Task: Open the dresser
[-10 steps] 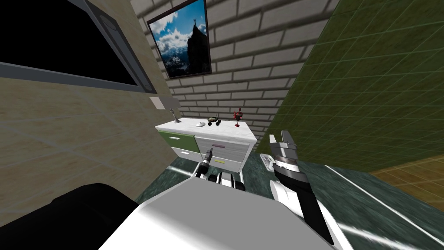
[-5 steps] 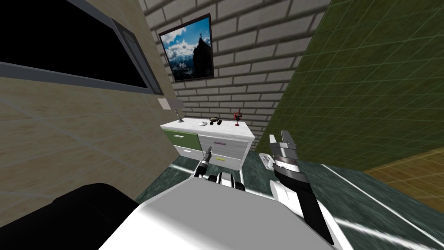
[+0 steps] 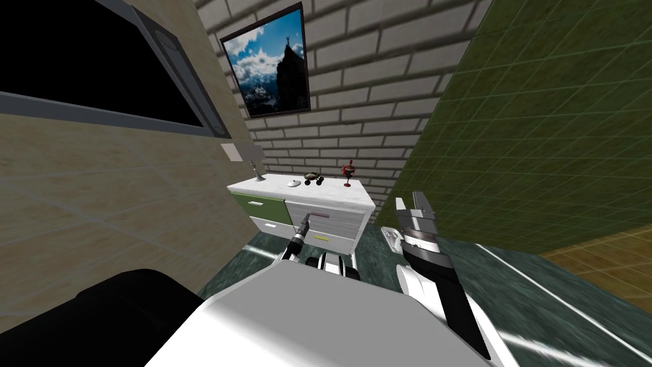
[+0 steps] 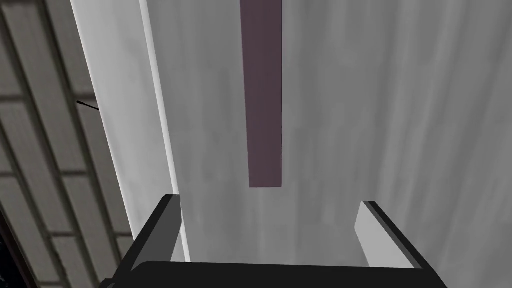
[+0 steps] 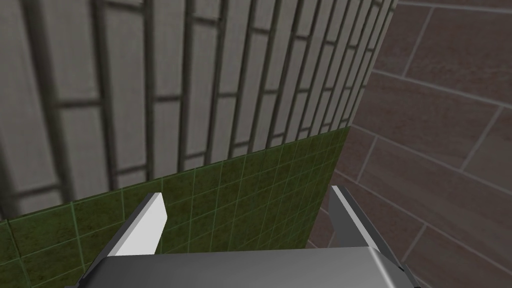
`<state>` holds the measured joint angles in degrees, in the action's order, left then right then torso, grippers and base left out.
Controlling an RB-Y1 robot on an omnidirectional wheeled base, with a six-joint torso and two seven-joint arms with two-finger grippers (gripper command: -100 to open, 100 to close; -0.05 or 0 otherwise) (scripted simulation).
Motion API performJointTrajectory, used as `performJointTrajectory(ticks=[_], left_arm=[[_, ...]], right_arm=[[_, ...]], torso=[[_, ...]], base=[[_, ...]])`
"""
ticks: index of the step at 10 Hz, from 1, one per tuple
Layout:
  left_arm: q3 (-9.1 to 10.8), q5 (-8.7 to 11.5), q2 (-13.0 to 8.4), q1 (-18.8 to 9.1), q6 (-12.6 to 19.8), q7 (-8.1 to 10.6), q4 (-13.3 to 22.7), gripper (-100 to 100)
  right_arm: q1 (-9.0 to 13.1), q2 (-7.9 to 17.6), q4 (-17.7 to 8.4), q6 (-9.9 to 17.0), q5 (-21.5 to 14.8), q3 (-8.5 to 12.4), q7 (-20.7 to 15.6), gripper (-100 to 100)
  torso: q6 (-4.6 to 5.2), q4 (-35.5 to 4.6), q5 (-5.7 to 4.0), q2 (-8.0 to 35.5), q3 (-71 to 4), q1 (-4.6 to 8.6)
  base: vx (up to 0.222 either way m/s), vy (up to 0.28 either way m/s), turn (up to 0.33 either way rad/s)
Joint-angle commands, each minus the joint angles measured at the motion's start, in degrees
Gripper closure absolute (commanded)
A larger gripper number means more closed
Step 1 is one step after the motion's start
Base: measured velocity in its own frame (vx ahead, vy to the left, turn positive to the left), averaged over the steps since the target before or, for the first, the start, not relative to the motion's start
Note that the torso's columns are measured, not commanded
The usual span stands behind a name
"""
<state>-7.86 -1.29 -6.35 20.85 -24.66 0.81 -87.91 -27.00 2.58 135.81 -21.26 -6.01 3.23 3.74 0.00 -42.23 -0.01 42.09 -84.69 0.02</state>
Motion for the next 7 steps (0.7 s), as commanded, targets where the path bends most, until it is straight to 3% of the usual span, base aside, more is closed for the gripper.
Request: performJointTrajectory(ticks=[1, 2, 4, 5, 6, 7], left_arm=[[0.08, 0.04, 2.69, -0.26, 0.35, -0.02, 0.09, -100], [0.1, 0.05, 4.7, -0.3, 0.42, -0.02, 0.12, -100], [0.11, -0.03, 3.96, -0.19, 2.07, -0.19, -1.65, -100], [0.1, -0.03, 3.98, -0.31, 0.95, -0.19, -0.5, -100], [0.12, -0.03, 4.0, -0.35, 1.12, -0.2, -0.58, 100], [-0.31, -0.1, 3.76, 0.69, 1.21, -0.1, -1.85, 100]], right_arm=[[0.01, 0.0, 0.0, 0.0, 0.0, 0.0, 0.0, 0], [0.02, 0.0, 0.0, 0.0, 0.0, 0.0, 0.0, 0], [0.03, 0.0, -0.01, 0.01, 0.0, 0.0, 0.0, 0], [0.02, 0.0, -0.01, 0.01, 0.0, 0.0, 0.0, 0], [0.02, 0.0, -0.01, 0.0, 0.0, 0.0, 0.0, 0], [0.02, 0.0, -0.01, 0.0, 0.0, 0.0, 0.0, 0]], torso=[[0.0, -0.07, 0.01, 0.3, 0.17, -0.03], [0.0, -0.15, 0.02, 0.55, 0.34, -0.07], [0.0, -0.12, 0.02, 0.39, 0.25, -0.1], [0.0, -0.02, 0.02, -0.01, 0.01, -0.08], [-0.01, 0.0, 0.01, 0.07, 0.02, -0.04], [0.0, -0.06, 0.0, 0.25, 0.14, -0.01]], base=[[0.039, -0.025, 0.001], [0.009, -0.007, -0.001], [0.045, 0.002, -0.009], [0.056, 0.004, -0.005], [0.006, 0.001, 0.002], [-0.122, 0.001, 0.022]])
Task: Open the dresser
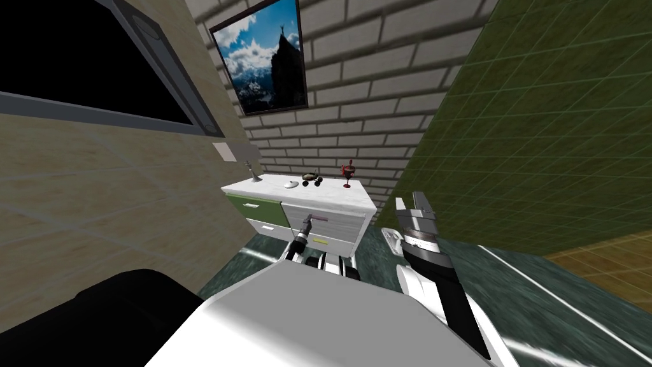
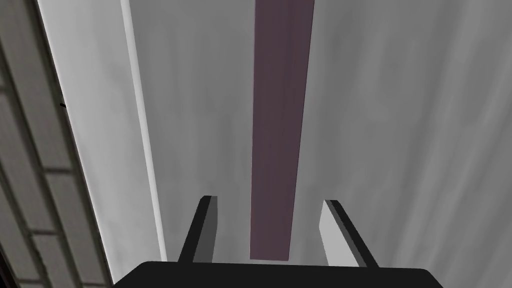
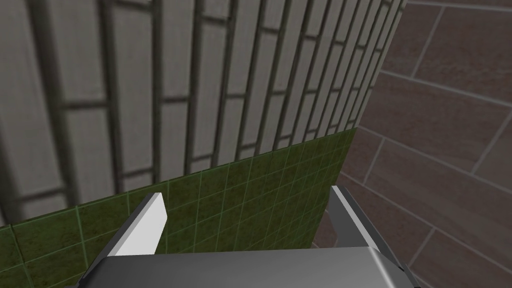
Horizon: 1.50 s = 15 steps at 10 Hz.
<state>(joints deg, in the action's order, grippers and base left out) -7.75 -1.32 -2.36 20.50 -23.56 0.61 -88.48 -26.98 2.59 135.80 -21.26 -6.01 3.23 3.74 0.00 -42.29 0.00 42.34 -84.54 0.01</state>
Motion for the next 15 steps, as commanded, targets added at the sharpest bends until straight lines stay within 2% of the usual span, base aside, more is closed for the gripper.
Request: performJointTrajectory(ticks=[1, 3, 4, 8, 9, 10, 15], left_arm=[[-0.53, -0.09, -0.29, 1.3, 0.14, 0.12, -1.6, 100], [-0.96, -0.17, -0.52, 2.34, 0.25, 0.22, -2.88, 100], [-0.81, -0.12, -0.48, 1.97, 0.3, 0.23, -2.33, 100], [-1.83, -0.28, -1.12, 4.48, -0.31, 0.48, -4.36, 100], [-1.64, -0.26, -0.98, 4.25, 0.07, 0.42, -3.91, 100], [-1.87, -0.29, -1.11, 5.06, 1.22, 0.5, -5.4, -100], [-2.6, -0.36, -1.71, 8.06, 6.59, 0.82, -13.71, -100]], right_arm=[[0.02, 0.0, 0.0, 0.0, 0.0, 0.0, 0.0, 0], [0.03, 0.0, -0.01, 0.01, 0.0, 0.0, 0.0, 0], [0.03, 0.0, -0.01, 0.01, 0.0, -0.01, 0.0, 0], [0.03, 0.0, -0.01, 0.01, 0.0, 0.0, 0.0, 0], [0.03, 0.0, -0.01, 0.01, 0.0, 0.0, 0.0, 0], [0.02, 0.0, -0.01, 0.01, 0.0, 0.0, 0.0, 0], [0.0, 0.0, 0.0, 0.0, 0.0, 0.0, 0.0, 0]], torso=[[-0.01, -0.02, 0.02, 0.41, 0.25, 0.0], [-0.04, -0.11, -0.03, 0.41, 0.25, 0.04], [-0.04, -0.14, -0.05, 0.34, 0.19, 0.06], [0.07, -0.12, -0.06, 0.18, 0.11, 0.13], [0.04, -0.14, -0.06, 0.16, 0.09, 0.06], [0.01, -0.12, -0.1, -0.22, -0.12, 0.07], [0.02, -0.05, -0.02, -0.05, -0.02, -0.01]], base=[[-0.175, -0.007, 0.01], [-0.187, 0.005, 0.011], [-0.107, -0.005, 0.004], [-0.196, 0.001, 0.02], [-0.105, 0.01, -0.003], [-0.022, 0.001, -0.005], [0.013, 0.0, -0.005]])
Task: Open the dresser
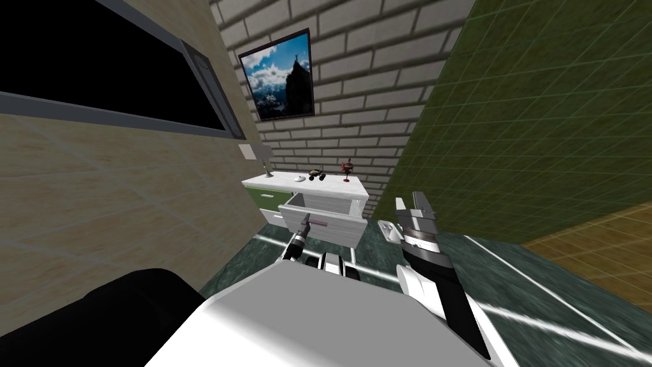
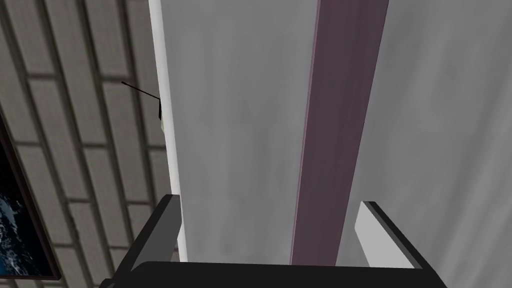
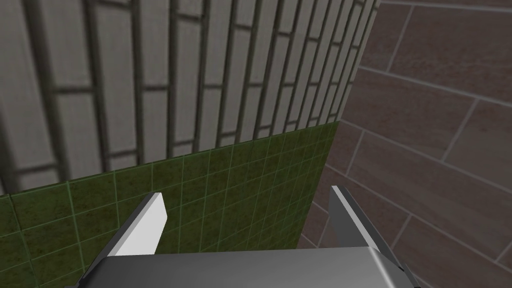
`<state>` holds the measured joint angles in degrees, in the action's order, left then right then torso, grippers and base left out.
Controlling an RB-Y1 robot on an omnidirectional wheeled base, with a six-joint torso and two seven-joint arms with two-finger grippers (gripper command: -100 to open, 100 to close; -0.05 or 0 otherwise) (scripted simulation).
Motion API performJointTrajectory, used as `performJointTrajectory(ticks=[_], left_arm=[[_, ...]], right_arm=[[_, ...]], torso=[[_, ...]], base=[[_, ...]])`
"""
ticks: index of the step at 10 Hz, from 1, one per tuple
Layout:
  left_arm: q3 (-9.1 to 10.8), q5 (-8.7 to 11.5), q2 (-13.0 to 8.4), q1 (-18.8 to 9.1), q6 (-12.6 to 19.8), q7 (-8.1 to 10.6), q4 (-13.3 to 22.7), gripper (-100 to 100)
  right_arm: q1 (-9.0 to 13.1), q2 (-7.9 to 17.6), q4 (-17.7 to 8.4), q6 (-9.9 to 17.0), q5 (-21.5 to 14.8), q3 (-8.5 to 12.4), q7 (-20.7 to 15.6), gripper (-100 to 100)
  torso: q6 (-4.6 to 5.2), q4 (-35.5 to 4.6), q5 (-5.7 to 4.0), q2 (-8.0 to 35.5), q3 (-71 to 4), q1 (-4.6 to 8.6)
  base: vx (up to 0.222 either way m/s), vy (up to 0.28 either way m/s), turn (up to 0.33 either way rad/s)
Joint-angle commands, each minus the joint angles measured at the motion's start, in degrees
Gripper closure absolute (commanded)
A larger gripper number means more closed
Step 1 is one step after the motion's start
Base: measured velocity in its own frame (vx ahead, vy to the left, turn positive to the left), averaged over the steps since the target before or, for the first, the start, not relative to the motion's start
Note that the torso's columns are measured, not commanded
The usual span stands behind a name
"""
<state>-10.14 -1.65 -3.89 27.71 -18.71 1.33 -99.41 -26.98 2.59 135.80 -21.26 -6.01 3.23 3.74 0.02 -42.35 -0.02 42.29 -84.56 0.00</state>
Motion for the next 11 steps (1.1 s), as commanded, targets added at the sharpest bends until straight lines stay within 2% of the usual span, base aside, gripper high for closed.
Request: performJointTrajectory(ticks=[1, 4, 5, 6, 11], left_arm=[[-0.35, -0.04, -0.3, 1.46, 2.82, 0.17, -4.44, -100], [-0.78, -0.09, -0.66, 3.26, 6.04, 0.36, -9.33, -100], [-0.72, -0.07, -0.62, 3.07, 6.06, 0.37, -8.14, -100], [-0.77, -0.08, -0.62, 3.17, 6.43, 0.36, -8.3, 0], [-0.75, -0.07, -0.65, 3.33, 6.64, 0.37, -8.0, 0]], right_arm=[[0.0, 0.0, 0.0, 0.0, 0.0, 0.0, 0.0, 0], [0.0, 0.0, 0.0, 0.0, 0.0, 0.0, 0.0, 0], [0.0, 0.0, 0.0, 0.0, 0.0, 0.0, 0.0, 0], [0.0, 0.0, 0.0, 0.0, 0.0, 0.0, 0.0, 0], [0.0, 0.0, 0.0, 0.0, 0.0, 0.0, 0.0, 0]], torso=[[-0.01, 0.03, 0.02, 0.04, 0.02, -0.01], [-0.05, -0.11, -0.08, 0.1, 0.01, 0.05], [-0.05, -0.25, -0.15, 0.25, 0.08, 0.13], [-0.04, -0.16, -0.1, 0.27, 0.14, 0.12], [-0.02, 0.03, 0.0, 0.02, 0.0, 0.02]], base=[[0.0, 0.0, 0.0], [0.003, -0.002, -0.007], [0.009, 0.001, 0.0], [0.0, 0.0, 0.0], [0.0, 0.0, 0.0]])
